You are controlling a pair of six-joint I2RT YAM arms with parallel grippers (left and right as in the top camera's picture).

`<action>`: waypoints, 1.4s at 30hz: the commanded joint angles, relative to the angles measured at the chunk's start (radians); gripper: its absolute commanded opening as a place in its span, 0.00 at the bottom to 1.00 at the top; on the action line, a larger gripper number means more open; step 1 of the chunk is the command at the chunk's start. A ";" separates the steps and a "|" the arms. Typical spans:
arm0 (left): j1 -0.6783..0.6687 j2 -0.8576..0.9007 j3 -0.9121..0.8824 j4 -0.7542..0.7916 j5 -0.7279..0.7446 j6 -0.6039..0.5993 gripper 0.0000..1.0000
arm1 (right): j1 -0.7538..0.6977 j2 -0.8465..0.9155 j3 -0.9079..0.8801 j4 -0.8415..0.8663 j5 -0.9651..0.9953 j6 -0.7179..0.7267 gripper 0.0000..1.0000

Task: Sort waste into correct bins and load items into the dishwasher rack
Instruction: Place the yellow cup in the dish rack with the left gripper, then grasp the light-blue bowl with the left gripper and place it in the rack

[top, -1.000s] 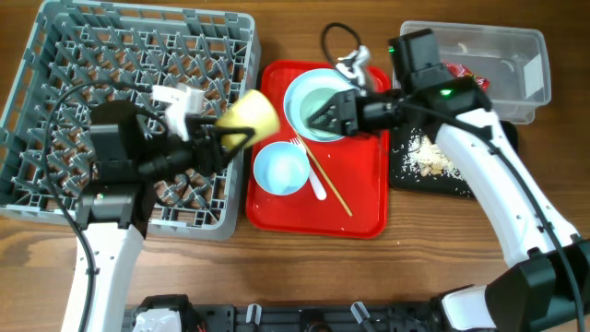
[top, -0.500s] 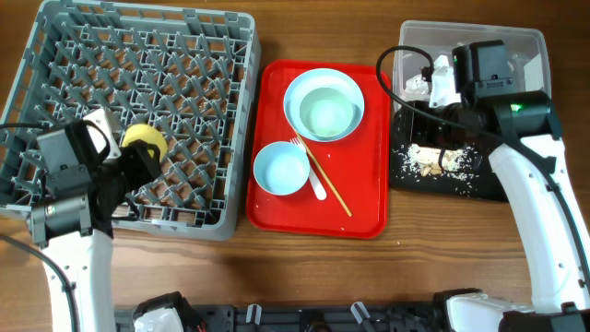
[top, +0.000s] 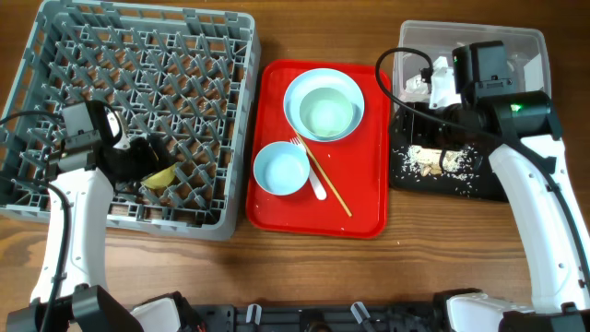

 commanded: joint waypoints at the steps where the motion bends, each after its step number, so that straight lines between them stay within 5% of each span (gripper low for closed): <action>1: 0.001 -0.024 0.083 0.012 0.108 0.001 1.00 | -0.002 -0.002 -0.002 -0.010 0.015 -0.011 0.79; 5: -0.109 -0.074 0.178 0.017 0.158 -0.003 1.00 | -0.003 -0.002 -0.002 -0.008 0.018 -0.006 1.00; 13: -0.589 -0.058 0.175 0.087 0.206 -0.006 1.00 | -0.224 -0.016 0.000 -0.026 -0.013 0.102 1.00; 17: -0.809 0.081 0.175 0.168 0.077 -0.006 0.97 | -0.269 -0.016 0.000 -0.033 -0.038 0.090 1.00; 23: -0.921 0.321 0.175 0.181 -0.034 -0.007 0.89 | -0.269 -0.016 0.000 -0.042 -0.038 0.068 1.00; 25: -0.931 0.409 0.175 0.193 -0.034 -0.007 0.81 | -0.269 -0.016 0.000 -0.043 -0.038 0.068 1.00; 27: -0.934 0.462 0.175 0.193 -0.034 -0.007 0.62 | -0.269 -0.016 0.000 -0.045 -0.038 0.069 1.00; 29: -0.934 0.468 0.176 0.195 -0.034 -0.007 0.39 | -0.269 -0.016 0.000 -0.047 -0.038 0.068 1.00; 31: -0.934 0.454 0.184 0.197 -0.034 -0.007 0.06 | -0.269 -0.016 0.000 -0.050 -0.038 0.068 1.00; 42: -0.826 0.113 0.265 0.207 -0.014 -0.026 0.04 | -0.269 -0.016 0.000 -0.064 -0.034 0.068 1.00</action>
